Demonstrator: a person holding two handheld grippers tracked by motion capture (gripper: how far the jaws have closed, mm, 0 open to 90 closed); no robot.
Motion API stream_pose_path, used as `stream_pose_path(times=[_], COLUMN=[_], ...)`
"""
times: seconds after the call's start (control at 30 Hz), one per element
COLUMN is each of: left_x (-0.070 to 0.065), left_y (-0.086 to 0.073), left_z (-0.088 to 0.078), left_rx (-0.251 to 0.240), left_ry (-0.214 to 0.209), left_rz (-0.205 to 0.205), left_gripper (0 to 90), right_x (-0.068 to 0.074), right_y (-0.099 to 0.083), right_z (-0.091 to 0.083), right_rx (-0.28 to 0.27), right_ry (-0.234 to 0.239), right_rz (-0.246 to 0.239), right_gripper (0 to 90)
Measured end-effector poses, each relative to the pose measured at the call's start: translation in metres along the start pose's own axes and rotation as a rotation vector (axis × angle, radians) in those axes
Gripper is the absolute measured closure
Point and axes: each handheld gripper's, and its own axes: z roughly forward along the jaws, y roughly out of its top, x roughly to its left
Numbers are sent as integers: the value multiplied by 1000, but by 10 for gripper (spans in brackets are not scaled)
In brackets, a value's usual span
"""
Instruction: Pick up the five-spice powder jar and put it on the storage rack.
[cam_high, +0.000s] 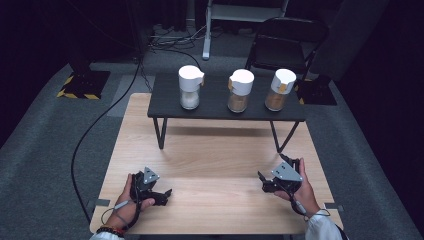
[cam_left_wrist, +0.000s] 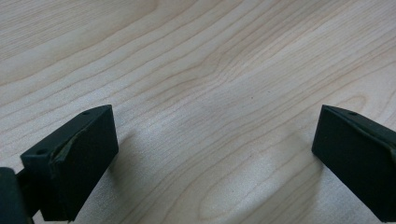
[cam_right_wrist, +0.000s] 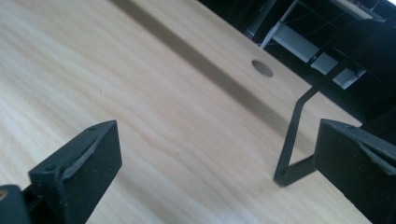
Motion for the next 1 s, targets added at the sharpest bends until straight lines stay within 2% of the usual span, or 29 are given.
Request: stream_pose_path(times=[0.23, 0.57, 0.67, 0.73, 1.0], left_x=[0, 0, 0, 0, 0], left_y=[0, 0, 0, 0, 0], left_z=[0, 0, 0, 0, 0], left_rx=[0, 0, 0, 0, 0], left_ry=[0, 0, 0, 0, 0], left_rz=[0, 0, 0, 0, 0], left_gripper=[1, 1, 1, 1, 1], right_x=[3, -1, -4, -7, -15], right_y=[-10, -21, -21, -21, -29], right_z=[-1, -4, -5, -7, -11], right_rx=[47, 105, 138, 154, 193], right_ry=[7, 23, 45, 61, 60], right_rz=[-10, 18, 19, 28, 85], right_gripper=[8, 8, 8, 9, 10])
